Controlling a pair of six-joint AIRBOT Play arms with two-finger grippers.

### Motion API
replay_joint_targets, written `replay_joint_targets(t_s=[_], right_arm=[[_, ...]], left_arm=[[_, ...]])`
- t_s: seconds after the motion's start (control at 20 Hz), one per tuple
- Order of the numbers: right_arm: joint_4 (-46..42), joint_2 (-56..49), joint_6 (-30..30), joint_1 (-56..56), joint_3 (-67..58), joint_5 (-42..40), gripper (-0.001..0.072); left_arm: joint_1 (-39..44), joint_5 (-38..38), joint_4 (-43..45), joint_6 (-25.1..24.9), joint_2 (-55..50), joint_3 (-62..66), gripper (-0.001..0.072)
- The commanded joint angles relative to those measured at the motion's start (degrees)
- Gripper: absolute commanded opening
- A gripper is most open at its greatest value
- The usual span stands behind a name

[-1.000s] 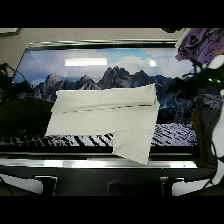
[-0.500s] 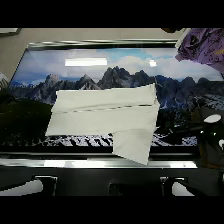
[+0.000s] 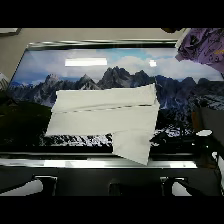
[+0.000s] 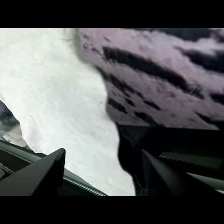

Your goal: Fold the clothes and pants, and hang the long-sleeved shirts on hangers.

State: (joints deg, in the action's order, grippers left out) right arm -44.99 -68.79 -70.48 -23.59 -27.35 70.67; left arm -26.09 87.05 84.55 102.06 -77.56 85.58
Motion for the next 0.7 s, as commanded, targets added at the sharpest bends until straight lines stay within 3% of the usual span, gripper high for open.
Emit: replay_joint_targets(t_s=[0.0, 0.4, 0.65], right_arm=[[2.23, 0.09, 0.68, -0.02, 0.74, -2.25, 0.0520], [2.58, 0.09, 1.03, -0.02, 6.34, -2.75, 0.0518], [2.84, 0.09, 1.25, -0.02, 6.43, -4.68, 0.0364]], left_arm=[[0.37, 1.31, -0.81, 0.02, 0.11, -0.07, 0.0685], [0.35, 2.58, -1.29, -0.70, 0.17, -0.13, 0.0685], [-1.68, 0.74, -2.78, -3.02, 3.63, -5.05, 0.0685]])
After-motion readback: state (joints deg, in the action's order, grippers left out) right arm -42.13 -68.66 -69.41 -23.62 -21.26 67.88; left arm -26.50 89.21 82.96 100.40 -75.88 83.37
